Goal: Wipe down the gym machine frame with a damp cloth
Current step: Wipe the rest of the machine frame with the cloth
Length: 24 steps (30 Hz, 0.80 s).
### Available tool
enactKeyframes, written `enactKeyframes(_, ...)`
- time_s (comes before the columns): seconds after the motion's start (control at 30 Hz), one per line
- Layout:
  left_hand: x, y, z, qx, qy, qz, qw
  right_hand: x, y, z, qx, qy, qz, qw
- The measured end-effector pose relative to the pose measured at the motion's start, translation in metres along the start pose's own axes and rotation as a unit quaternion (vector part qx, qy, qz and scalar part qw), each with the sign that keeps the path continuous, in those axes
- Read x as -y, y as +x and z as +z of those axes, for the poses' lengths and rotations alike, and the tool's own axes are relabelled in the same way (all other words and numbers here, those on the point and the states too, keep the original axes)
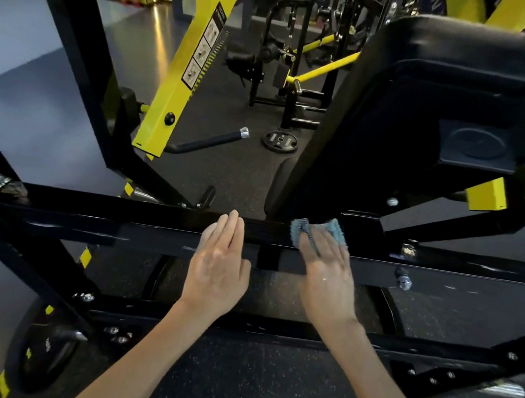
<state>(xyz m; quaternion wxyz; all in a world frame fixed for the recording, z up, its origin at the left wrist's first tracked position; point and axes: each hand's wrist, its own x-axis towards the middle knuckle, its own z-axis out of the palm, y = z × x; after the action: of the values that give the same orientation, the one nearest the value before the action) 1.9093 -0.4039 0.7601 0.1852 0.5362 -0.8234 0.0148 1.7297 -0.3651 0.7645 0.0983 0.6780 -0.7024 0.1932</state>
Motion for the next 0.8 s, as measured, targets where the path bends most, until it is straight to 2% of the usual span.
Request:
enactKeyframes(0.13, -0.046, 0.006, 0.011, -0.006, -0.017, 0.029, 0.999, -0.073, -0.015, -0.015, -0.018, -0.007, 0.044, 0.999)
enactKeyframes(0.23, -0.064, 0.009, 0.019, -0.008, -0.022, 0.025, 0.999, -0.092, -0.015, -0.015, -0.039, -0.004, 0.057, 0.998)
enactKeyframes(0.33, -0.066, 0.008, 0.021, -0.001, 0.007, 0.011, 1.0, -0.072, -0.011, -0.011, -0.056, 0.0, 0.047, 0.997)
enactKeyframes(0.5, -0.067, 0.008, 0.017, -0.006, 0.022, 0.021, 1.0, -0.003, 0.002, -0.002, -0.037, 0.039, -0.025, 0.998)
enactKeyframes(0.6, -0.067, 0.007, 0.017, -0.015, 0.04, 0.026, 0.999, -0.002, 0.002, -0.003, -0.017, 0.049, -0.048, 0.997)
enactKeyframes(0.67, -0.067, 0.007, 0.02, -0.022, 0.04, 0.025, 0.999, -0.024, -0.006, -0.008, -0.003, 0.022, -0.037, 0.999)
enactKeyframes(0.8, -0.071, 0.01, 0.023, -0.014, 0.036, 0.02, 0.999, -0.09, -0.021, -0.019, -0.01, -0.044, 0.048, 0.998)
